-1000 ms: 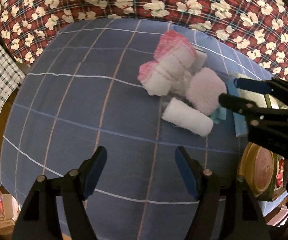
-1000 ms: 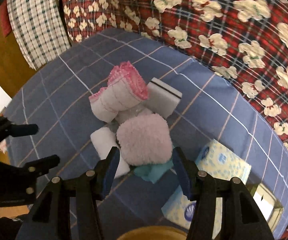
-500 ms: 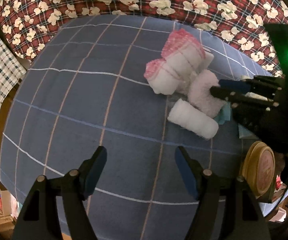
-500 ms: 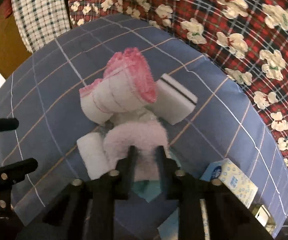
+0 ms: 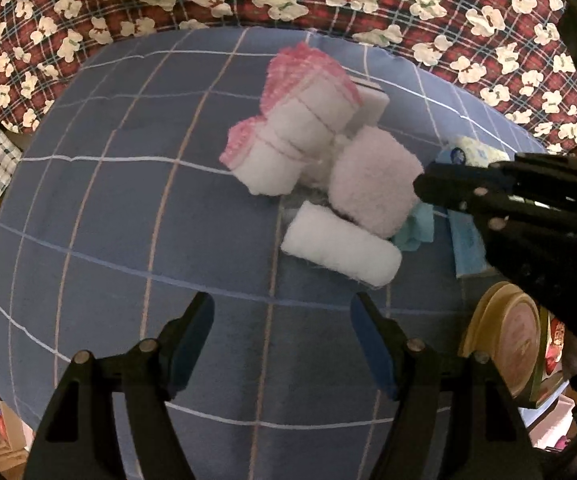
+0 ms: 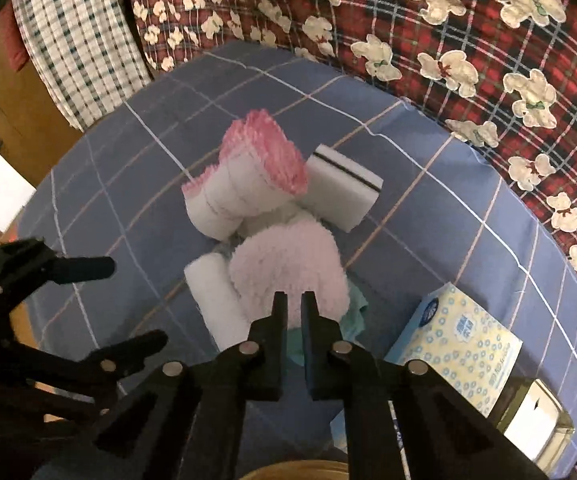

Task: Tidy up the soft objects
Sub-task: 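Grasp the pink fluffy puff with the right tool, then lift the pink puff with the right tool while the left tool approaches the white roll, then grasp the white roll with the left tool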

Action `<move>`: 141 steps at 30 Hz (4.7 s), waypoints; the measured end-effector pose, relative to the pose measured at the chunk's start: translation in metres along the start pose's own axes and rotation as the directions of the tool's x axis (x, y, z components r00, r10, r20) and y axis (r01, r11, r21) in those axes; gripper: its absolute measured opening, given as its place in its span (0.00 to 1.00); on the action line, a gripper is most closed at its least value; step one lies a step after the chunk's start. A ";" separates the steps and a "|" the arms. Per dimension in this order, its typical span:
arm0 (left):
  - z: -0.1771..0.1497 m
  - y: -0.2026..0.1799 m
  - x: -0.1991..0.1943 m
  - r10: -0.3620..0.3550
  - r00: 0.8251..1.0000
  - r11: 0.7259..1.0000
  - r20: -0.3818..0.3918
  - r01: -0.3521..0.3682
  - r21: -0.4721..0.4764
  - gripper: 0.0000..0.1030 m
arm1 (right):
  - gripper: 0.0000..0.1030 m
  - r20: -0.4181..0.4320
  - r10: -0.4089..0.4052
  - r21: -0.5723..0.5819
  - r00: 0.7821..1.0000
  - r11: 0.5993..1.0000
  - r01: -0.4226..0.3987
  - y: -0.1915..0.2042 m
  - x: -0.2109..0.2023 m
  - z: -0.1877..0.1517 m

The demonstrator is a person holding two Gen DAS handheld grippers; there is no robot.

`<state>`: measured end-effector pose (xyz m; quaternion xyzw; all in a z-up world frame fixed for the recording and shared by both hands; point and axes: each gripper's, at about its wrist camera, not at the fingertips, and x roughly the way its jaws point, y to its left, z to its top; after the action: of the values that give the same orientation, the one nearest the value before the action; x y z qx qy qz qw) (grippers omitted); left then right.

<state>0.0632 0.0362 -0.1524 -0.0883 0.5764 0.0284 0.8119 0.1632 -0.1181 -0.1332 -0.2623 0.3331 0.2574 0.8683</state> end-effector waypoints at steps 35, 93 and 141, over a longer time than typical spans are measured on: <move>0.008 -0.023 0.011 -0.024 1.000 0.999 0.020 0.023 0.028 0.70 | 0.17 0.129 0.010 0.060 0.992 0.998 -0.018 -0.011 -0.044 0.007; -0.008 -0.043 0.011 -0.088 0.996 0.972 -0.026 0.091 0.218 0.09 | 0.18 0.183 0.012 0.140 0.983 0.989 -0.039 -0.037 -0.066 -0.019; -0.011 -0.042 0.030 -0.068 0.993 0.995 -0.095 0.075 0.068 0.71 | 0.18 0.206 -0.027 0.148 0.978 0.989 -0.004 -0.036 -0.087 -0.038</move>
<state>0.0695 -0.0090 -0.1798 -0.0809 0.6104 -0.0256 0.7875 0.1126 -0.1917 -0.0853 -0.1713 0.2573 0.2528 0.9168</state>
